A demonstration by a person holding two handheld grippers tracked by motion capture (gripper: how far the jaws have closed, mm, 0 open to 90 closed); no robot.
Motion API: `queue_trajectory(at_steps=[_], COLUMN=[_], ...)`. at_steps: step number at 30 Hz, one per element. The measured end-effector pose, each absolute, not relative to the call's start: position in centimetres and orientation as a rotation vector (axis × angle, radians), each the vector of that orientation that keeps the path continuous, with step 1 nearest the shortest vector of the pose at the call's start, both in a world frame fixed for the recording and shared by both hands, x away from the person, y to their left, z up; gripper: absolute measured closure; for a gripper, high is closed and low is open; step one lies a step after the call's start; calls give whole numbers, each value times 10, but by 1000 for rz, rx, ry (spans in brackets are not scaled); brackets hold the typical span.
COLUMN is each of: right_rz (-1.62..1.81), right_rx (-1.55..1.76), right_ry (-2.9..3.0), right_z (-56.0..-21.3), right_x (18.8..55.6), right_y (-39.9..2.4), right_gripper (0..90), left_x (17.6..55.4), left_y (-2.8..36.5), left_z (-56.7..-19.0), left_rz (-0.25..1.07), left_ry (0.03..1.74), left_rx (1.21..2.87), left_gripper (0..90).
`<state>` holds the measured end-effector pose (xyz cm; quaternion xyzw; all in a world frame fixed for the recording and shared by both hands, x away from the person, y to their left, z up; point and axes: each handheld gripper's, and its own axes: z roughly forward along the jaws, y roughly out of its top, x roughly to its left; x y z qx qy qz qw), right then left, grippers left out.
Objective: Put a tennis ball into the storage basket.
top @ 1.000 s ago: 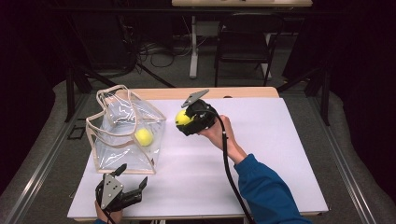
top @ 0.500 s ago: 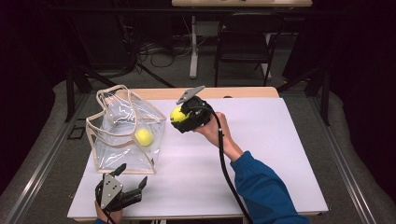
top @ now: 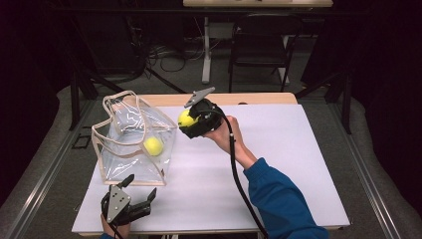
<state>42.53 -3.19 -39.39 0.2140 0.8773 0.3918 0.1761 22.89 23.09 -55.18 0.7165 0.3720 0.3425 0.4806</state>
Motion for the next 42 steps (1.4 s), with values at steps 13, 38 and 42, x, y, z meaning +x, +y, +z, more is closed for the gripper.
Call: queue_trajectory(at_steps=[13,38,42], right_rz=[1140,1171,1177], right_rx=[588,550,546], right_ry=[2458,2426,2420], right_z=[-382,-369,-366], right_x=[426,426,426], right_y=[-25,-11,-8], right_gripper=[261,261,261], left_x=[229,230,229], left_y=[231,232,231], left_z=[-551,-552,-552], left_rz=[842,831,834], left_ry=[905,910,908], left_rx=[1745,1747,1744], left_gripper=[160,160,160])
